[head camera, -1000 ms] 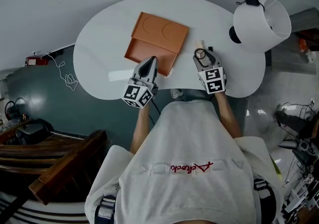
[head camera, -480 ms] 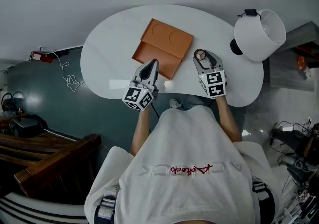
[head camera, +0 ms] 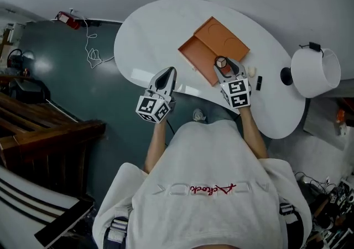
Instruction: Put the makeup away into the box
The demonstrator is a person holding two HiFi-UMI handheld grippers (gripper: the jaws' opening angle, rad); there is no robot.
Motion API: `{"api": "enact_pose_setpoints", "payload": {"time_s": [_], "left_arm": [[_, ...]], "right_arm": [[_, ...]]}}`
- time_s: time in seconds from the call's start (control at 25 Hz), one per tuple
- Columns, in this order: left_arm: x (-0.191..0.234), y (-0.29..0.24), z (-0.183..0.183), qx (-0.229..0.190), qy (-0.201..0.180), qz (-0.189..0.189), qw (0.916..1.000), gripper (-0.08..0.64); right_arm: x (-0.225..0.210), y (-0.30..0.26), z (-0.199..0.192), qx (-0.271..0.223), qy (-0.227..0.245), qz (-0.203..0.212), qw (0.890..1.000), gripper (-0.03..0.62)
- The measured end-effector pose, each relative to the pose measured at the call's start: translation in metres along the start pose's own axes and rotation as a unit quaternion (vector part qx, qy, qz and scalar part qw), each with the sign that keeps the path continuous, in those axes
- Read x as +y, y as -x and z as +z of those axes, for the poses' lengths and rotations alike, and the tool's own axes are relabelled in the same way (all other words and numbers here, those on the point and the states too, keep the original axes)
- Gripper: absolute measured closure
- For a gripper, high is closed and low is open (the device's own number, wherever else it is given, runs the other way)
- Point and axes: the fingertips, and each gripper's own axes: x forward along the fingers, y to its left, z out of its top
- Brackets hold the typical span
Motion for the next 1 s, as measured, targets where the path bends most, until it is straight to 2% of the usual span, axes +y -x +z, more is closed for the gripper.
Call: {"api": "enact_pose_setpoints", "payload": {"time_s": [0.16, 0.32, 0.52, 1.0], "left_arm": [[0.029, 0.033, 0.005, -0.010, 0.004, 0.046, 0.9989, 0.549], [0.049, 0.049, 0.006, -0.016, 0.012, 0.075, 0.9970, 0.549], [0.060, 0.046, 0.001, -0.013, 0.023, 0.086, 0.9960, 0.549], [0.079, 0.032, -0.027, 0.016, 0.057, 0.108, 0.9924, 0.549]], "right_arm": [[0.028, -0.025, 0.016, -0.001, 0.018, 0.036, 0.999, 0.365], [0.041, -0.046, 0.028, 0.000, 0.027, 0.058, 0.998, 0.365], [0.047, -0.069, 0.028, 0.012, 0.029, 0.076, 0.997, 0.365], [0.053, -0.129, -0.009, 0.089, 0.009, 0.117, 0.989, 0.365]]}}
